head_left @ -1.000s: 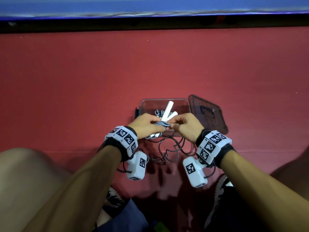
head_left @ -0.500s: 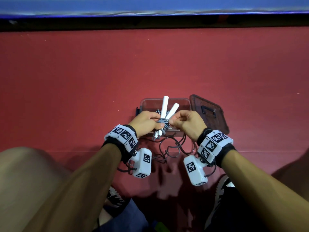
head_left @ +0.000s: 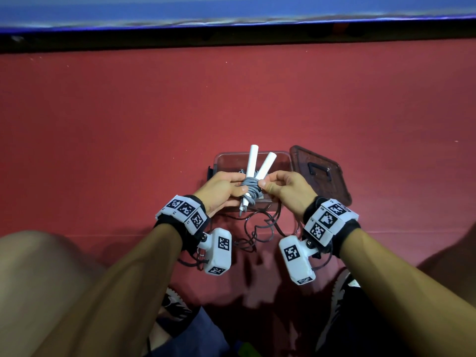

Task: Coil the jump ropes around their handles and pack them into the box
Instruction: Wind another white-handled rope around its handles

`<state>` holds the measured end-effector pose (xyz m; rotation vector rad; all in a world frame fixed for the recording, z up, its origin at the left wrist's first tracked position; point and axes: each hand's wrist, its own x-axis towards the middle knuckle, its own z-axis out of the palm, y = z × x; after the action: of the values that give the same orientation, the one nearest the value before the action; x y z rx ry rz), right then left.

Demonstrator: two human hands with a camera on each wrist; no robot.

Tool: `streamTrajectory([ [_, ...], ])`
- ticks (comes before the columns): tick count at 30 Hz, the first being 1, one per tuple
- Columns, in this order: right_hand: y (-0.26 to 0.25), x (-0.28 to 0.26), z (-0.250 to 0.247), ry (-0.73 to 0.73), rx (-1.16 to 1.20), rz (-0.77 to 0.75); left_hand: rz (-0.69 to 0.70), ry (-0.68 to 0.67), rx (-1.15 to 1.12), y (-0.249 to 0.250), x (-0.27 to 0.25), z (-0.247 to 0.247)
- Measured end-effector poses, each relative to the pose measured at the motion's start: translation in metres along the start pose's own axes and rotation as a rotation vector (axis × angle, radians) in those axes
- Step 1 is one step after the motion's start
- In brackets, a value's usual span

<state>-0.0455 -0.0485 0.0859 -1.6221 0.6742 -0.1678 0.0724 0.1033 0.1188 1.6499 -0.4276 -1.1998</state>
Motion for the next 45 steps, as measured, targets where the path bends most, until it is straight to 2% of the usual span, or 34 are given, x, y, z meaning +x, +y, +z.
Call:
streamTrajectory([
  [6,0.0,-0.001,-0.001,0.0,0.062,0.031,0.017,-0.038,0.011,-0.002,0.002,0.0],
  [11,0.002,-0.001,0.0,0.049,0.041,0.037,0.122,-0.104,0.29,-0.01,0.01,-0.001],
  [13,0.0,-0.001,0.001,0.072,0.038,0.025,0.17,-0.057,0.421,-0.012,0.012,0.0],
  [18,-0.004,-0.004,0.006,0.082,0.001,0.007,0.286,-0.027,0.43,-0.014,0.01,0.002],
  [26,-0.006,-0.009,0.01,0.056,-0.18,-0.059,0.277,0.092,0.512,-0.027,0.013,0.009],
  [32,-0.008,-0.005,0.002,-0.026,-0.359,-0.164,0.211,0.034,0.43,-0.022,0.009,0.004],
  [39,-0.01,-0.01,0.007,0.019,-0.428,-0.156,0.219,0.027,0.387,-0.021,0.01,0.011],
  [43,-0.012,-0.011,0.008,-0.012,-0.451,-0.185,0.275,0.161,0.559,-0.023,0.012,0.009],
  [45,-0.012,-0.009,0.007,-0.053,-0.437,-0.205,0.265,0.184,0.556,-0.022,0.013,0.007],
])
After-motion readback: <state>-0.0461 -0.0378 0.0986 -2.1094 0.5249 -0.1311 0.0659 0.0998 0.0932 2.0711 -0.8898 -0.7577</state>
